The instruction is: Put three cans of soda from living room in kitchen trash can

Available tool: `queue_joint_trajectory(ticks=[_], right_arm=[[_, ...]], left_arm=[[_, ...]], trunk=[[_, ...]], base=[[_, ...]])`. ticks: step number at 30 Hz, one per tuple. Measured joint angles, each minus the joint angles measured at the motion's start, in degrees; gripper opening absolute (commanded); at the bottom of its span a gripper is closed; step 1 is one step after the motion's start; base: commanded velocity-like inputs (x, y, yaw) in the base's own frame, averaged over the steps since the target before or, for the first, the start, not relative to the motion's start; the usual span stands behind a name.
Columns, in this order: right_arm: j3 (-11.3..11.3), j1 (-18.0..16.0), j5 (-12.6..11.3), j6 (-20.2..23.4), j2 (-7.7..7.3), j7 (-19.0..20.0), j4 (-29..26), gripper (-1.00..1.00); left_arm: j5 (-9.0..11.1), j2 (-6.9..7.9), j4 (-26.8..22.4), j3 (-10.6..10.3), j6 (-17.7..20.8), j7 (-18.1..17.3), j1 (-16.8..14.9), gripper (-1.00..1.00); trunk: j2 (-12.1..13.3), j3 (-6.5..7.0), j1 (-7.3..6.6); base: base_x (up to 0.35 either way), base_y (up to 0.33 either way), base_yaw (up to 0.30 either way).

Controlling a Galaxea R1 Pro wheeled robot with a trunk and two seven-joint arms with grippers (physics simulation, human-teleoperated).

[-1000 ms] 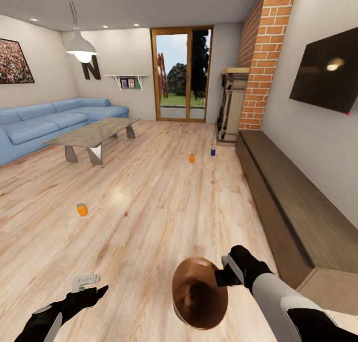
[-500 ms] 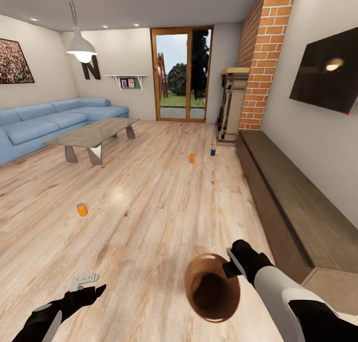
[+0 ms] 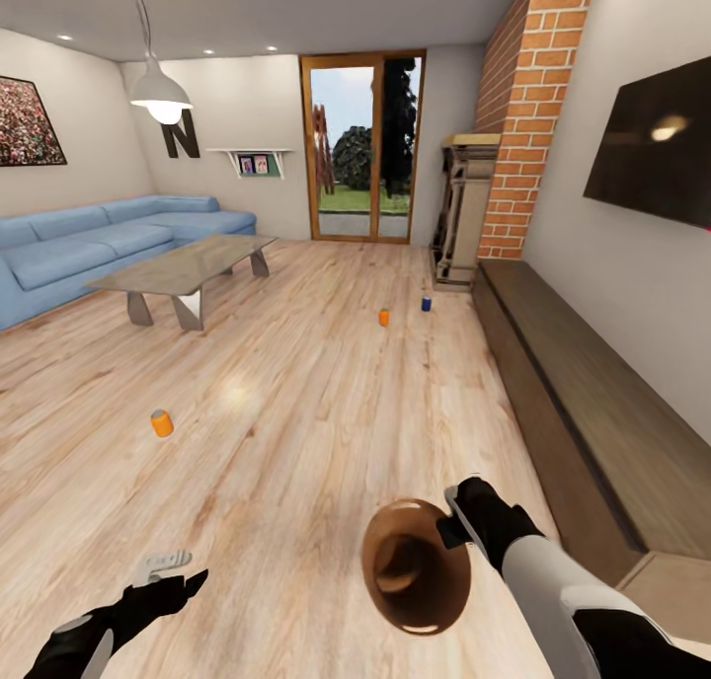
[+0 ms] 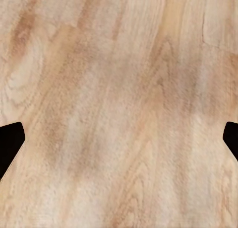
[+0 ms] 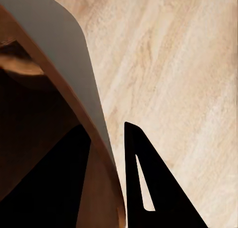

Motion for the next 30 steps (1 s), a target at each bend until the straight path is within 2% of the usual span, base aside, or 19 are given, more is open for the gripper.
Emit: queue_joint_trajectory(ticks=[1, 2, 3, 5, 6, 7, 9, 11, 13, 14, 17, 21, 24, 28, 30], right_arm=[[-0.1, 0.0, -1.2, 0.0, 0.00, 0.0, -1.4, -1.00], [-0.2, -0.1, -3.5, -0.2, 0.00, 0.0, -1.8, -1.00], [0.1, 0.0, -7.6, -0.1, 0.00, 0.1, -1.6, -1.00], [-0.2, 0.0, -17.5, 0.1, 0.11, 0.4, -1.5, -1.00], [-0.7, 0.0, -19.4, 0.1, 0.13, 0.4, -1.9, -1.00], [-0.5, 0.0, -18.0, 0.1, 0.13, 0.3, -1.8, -1.00], [0.3, 0.0, -12.5, -0.3, 0.07, -0.3, -1.7, -1.00], [0.1, 0.0, -13.0, -0.3, 0.11, -0.2, -1.8, -1.00], [-0.2, 0.0, -16.6, -0.1, 0.25, 0.1, -1.8, -1.00], [-0.3, 0.0, -16.6, -0.1, 0.26, 0.0, -1.8, -1.00], [0.1, 0.0, -13.5, -0.3, 0.25, -0.2, -1.7, -1.00], [-0.1, 0.0, -15.7, -0.2, 0.29, 0.1, -1.8, -1.00], [0.0, 0.0, -14.2, -0.3, 0.29, 0.0, -1.7, -1.00], [-0.1, 0.0, -15.3, -0.2, 0.35, 0.0, -1.7, -1.00], [0.0, 0.0, -14.8, -0.3, 0.36, 0.0, -1.7, -1.00]], left_arm=[[0.0, 0.00, 0.0, 0.0, 0.0, 0.0, 0.0, 1.00], [0.0, -0.01, 0.0, 0.0, 0.0, 0.1, 0.0, 1.00], [-0.1, -0.02, 0.1, 0.1, 0.1, 0.2, 0.0, 1.00], [-0.1, 0.00, 0.1, 0.1, 0.1, 0.3, 0.0, 1.00], [-0.1, 0.00, 0.1, 0.1, 0.1, 0.3, 0.0, 1.00], [-0.1, 0.01, 0.1, 0.1, 0.2, 0.2, 0.0, 1.00], [-0.1, 0.02, 0.1, 0.1, 0.2, 0.2, 0.0, 1.00], [-0.1, 0.00, 0.1, 0.1, 0.2, 0.2, 0.0, 1.00], [-0.1, 0.01, 0.2, 0.1, 0.2, 0.2, 0.0, 1.00], [-0.1, 0.01, 0.2, 0.1, 0.2, 0.2, 0.0, 1.00], [-0.1, 0.02, 0.2, 0.1, 0.2, 0.3, 0.0, 1.00], [-0.2, 0.00, 0.2, 0.1, 0.2, 0.3, 0.0, 1.00], [-0.2, -0.01, 0.2, 0.1, 0.2, 0.3, 0.0, 1.00], [-0.2, 0.01, 0.2, 0.1, 0.2, 0.3, 0.0, 1.00], [-0.2, -0.02, 0.2, 0.1, 0.3, 0.3, 0.0, 1.00]], trunk=[[0.0, 0.00, 0.00], [0.0, 0.02, 0.00], [0.0, 0.00, 0.00], [0.0, 0.00, 0.00], [0.0, 0.02, -0.01], [0.0, 0.01, -0.01], [0.0, 0.00, 0.00], [0.0, 0.00, 0.00], [0.0, 0.01, 0.00], [0.0, 0.01, 0.00], [0.0, 0.00, 0.00], [0.0, 0.01, 0.00], [0.0, 0.00, 0.00], [0.0, 0.00, 0.00], [0.0, 0.00, 0.00]], base=[[0.118, 0.032, 0.000], [0.179, 0.057, 0.000], [0.225, 0.078, 0.000], [0.268, 0.092, 0.000], [0.295, 0.090, 0.000], [0.305, 0.087, 0.000], [0.311, 0.085, 0.000], [0.317, 0.083, 0.000], [0.320, 0.087, 0.000], [0.322, 0.095, 0.000], [0.322, 0.105, 0.000], [0.323, 0.130, 0.000], [0.322, 0.151, 0.000], [0.318, 0.166, 0.000], [0.312, 0.179, 0.000]])
